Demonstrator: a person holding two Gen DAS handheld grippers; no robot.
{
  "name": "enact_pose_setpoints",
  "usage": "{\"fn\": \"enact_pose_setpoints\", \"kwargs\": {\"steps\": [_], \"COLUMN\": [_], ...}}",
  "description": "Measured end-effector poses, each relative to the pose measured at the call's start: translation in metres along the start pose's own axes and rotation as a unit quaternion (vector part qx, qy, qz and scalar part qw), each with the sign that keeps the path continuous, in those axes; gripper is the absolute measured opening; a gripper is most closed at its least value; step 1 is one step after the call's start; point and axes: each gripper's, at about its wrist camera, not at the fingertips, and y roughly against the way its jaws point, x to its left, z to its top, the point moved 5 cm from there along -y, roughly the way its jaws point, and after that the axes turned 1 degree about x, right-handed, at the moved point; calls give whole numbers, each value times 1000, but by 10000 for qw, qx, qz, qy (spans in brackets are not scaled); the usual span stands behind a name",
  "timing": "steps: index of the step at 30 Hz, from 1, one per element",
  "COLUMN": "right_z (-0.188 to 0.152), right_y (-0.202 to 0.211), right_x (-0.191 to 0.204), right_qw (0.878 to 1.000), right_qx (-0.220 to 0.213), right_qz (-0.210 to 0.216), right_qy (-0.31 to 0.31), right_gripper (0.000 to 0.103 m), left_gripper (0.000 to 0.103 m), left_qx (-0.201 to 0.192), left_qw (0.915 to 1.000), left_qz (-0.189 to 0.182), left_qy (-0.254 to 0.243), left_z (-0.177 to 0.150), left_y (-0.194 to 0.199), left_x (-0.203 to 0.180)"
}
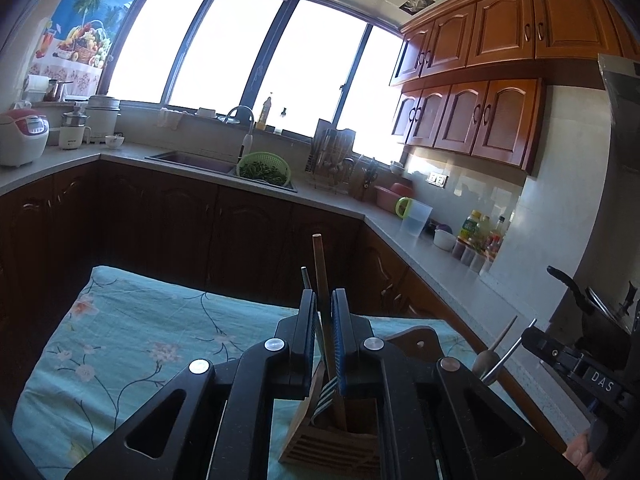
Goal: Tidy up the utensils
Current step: 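Lower both chopsticks into the holder and open both tools, then withdraw both open tools from the holder toward the loose chopsticks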
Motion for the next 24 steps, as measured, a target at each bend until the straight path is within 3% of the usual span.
{"fn": "enact_pose_setpoints", "kwargs": {"steps": [2,3,4,6,8,10,15,24], "right_z": [3,4,6,8,8,5,-19,-79], "right_y": [8,13,19,32,45,57,85,119], "right_x": [-2,-3,-4,-5,-8,-11,-16,-31], "right_qw": [9999,9998,9996,9989,9982,9973,9968,9965], "right_qx": [-70,-129,-196,-332,-418,-486,-464,40], "right_qz": [28,70,108,147,210,292,328,254], "right_qy": [-74,-128,-183,-282,-370,-462,-569,-794], "right_gripper": [21,32,45,60,65,78,95,96], "left_gripper": [22,29,32,35,38,44,74,78], "left_qx": [-20,-42,-47,-35,-10,-14,70,627], "left_qw": [10000,10000,10000,10000,9999,9998,9989,9953], "left_qz": [18,43,39,55,68,100,365,615], "left_qy": [2,6,12,31,80,151,277,397], "left_z": [3,3,3,3,-2,-5,-28,-77], "left_y": [6,10,13,21,31,42,80,148], "left_x": [0,0,0,1,2,4,10,9]}}
